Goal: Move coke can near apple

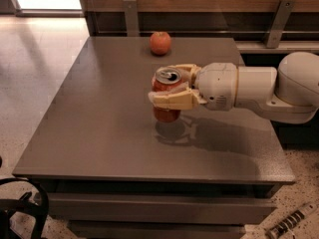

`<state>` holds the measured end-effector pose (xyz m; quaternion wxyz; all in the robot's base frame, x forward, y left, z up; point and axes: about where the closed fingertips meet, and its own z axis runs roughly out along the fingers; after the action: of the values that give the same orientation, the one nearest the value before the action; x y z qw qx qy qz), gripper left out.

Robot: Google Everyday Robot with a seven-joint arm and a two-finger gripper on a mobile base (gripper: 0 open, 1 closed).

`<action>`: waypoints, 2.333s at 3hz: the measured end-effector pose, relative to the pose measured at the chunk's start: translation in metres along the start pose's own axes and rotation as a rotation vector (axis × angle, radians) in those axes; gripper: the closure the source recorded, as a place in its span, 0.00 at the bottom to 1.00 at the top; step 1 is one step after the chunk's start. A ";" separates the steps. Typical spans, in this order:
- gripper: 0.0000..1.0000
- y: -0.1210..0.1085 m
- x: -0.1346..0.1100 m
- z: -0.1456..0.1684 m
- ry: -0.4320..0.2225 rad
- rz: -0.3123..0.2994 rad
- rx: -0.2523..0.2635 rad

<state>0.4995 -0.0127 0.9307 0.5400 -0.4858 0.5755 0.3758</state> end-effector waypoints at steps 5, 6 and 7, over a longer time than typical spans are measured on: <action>1.00 -0.247 -0.029 -0.054 0.066 0.071 0.292; 1.00 -0.268 -0.020 -0.051 0.114 0.021 0.334; 1.00 -0.269 -0.018 -0.051 0.118 0.022 0.343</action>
Offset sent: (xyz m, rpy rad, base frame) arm 0.1544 -0.1017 0.0794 -0.0790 0.0454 -0.2166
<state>0.7454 -0.1254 0.9804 0.5761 -0.4013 0.6671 0.2489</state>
